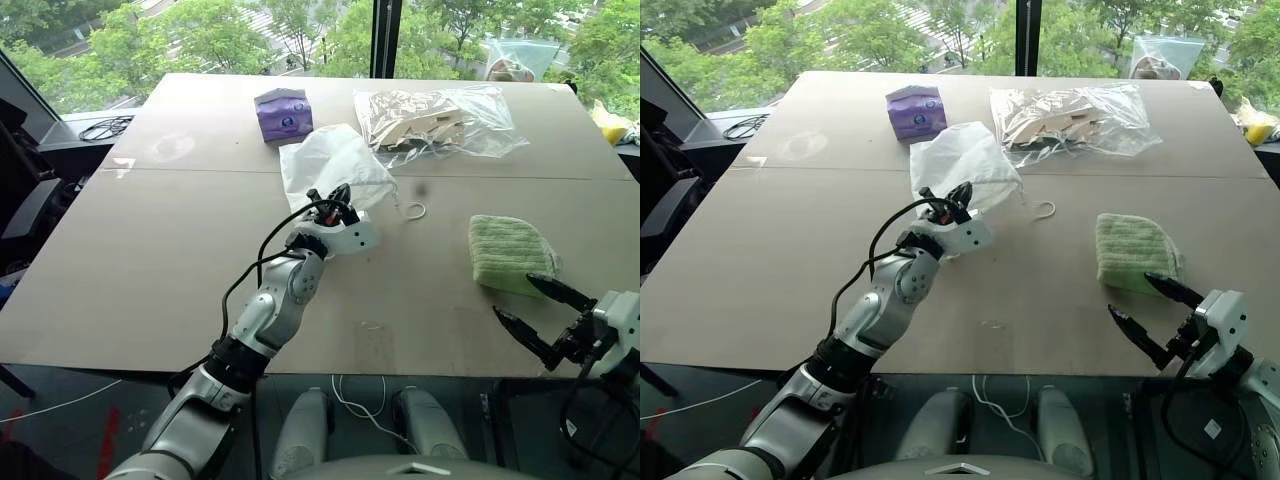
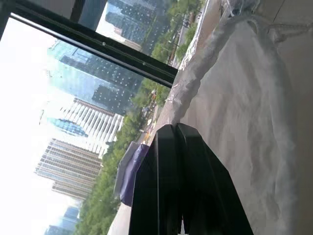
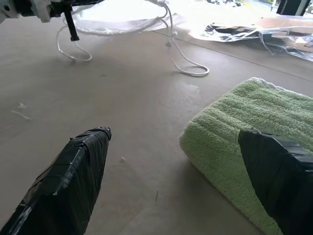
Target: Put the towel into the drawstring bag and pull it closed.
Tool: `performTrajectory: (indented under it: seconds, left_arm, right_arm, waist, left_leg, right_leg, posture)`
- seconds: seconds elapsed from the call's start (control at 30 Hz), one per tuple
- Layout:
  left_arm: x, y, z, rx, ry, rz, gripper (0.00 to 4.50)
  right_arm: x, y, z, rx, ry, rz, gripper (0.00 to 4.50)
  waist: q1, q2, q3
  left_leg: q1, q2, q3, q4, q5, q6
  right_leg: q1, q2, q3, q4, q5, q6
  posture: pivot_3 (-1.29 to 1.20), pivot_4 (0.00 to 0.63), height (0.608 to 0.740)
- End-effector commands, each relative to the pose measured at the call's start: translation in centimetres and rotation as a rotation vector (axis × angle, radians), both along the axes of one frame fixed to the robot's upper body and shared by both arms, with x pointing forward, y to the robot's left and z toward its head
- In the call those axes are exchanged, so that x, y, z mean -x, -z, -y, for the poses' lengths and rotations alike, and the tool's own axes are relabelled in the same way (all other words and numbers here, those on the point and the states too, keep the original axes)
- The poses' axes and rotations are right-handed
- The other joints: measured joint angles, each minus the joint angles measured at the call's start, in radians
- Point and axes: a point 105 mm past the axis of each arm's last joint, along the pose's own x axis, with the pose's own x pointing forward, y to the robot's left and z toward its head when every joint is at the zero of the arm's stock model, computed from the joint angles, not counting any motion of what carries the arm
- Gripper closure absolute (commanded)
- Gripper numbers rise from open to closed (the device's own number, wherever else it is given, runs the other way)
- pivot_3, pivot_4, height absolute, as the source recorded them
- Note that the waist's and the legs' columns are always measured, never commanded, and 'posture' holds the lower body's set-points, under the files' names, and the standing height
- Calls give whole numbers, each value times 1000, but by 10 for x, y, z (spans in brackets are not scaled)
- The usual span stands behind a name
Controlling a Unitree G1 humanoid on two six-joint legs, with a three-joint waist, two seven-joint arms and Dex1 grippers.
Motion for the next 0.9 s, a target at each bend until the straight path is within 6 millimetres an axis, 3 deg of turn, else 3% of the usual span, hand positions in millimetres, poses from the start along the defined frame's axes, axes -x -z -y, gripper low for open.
performTrajectory:
  seconds: [0.03,0.1,0.2,0.4,0.9]
  left_arm:
    - [-1,3,-3,-71,-12,38,4482]
    - [-4,9,-7,-77,-37,19,4482]
    - [-7,15,-9,-76,-46,7,3669]
    - [-12,25,-21,-43,-92,-27,854]
    - [-27,22,-73,93,-178,-51,854]
  right_arm:
    - [-2,-7,1,16,-17,30,0]
    - [-4,-8,2,20,-17,34,0]
    - [-4,-9,3,21,-13,40,0]
    - [-4,-9,3,21,-4,46,0]
    - [-7,-14,1,25,18,82,0]
  waist:
    - [0,0,0]
    - [0,0,0]
    - [0,0,0]
    - [0,0,0]
    - [0,0,0]
  left_leg:
    - [0,0,0,0,0,0]
    - [0,0,0,0,0,0]
    - [0,0,0,0,0,0]
    - [0,0,0,0,0,0]
    - [2,0,0,1,0,0]
  right_leg:
    - [0,0,0,0,0,0]
    - [0,0,0,1,0,0]
    - [0,0,0,1,0,0]
    - [0,0,0,1,0,0]
    - [0,0,0,4,0,0]
  posture:
    - [0,150,740]
    - [0,150,740]
    - [0,150,740]
    - [0,150,740]
    - [0,150,740]
